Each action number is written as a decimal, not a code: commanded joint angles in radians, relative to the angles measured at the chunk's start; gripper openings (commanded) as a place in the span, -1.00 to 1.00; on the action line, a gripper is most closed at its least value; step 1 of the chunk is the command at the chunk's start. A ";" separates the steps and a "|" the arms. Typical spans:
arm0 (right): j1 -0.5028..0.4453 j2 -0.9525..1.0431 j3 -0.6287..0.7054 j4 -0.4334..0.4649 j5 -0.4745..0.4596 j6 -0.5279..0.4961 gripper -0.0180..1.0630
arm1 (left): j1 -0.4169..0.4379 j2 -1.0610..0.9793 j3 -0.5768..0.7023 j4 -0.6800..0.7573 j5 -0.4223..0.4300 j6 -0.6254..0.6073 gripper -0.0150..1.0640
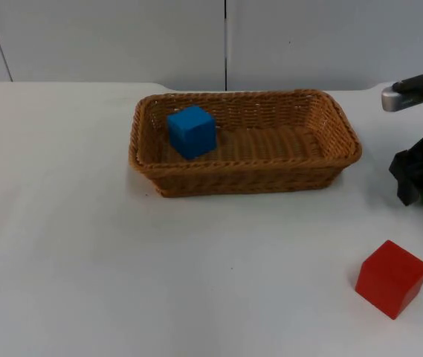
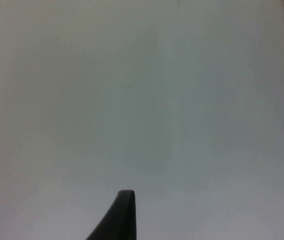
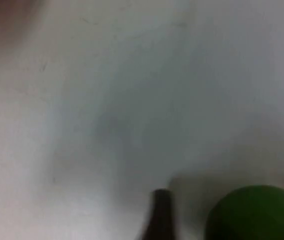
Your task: Place all geometric objects except the red cube into the basket.
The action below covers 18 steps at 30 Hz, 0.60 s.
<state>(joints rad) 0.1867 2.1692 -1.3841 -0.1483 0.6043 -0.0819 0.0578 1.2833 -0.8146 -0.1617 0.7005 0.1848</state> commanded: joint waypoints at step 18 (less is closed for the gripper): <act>-0.006 -0.407 -0.005 -0.003 0.145 0.007 -0.97 | 0.004 -0.010 0.005 -0.013 -0.008 -0.005 0.97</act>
<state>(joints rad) 0.1867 1.7826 -1.3841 -0.1483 0.7370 -0.0791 0.0578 1.2833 -0.8146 -0.1617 0.6987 0.1848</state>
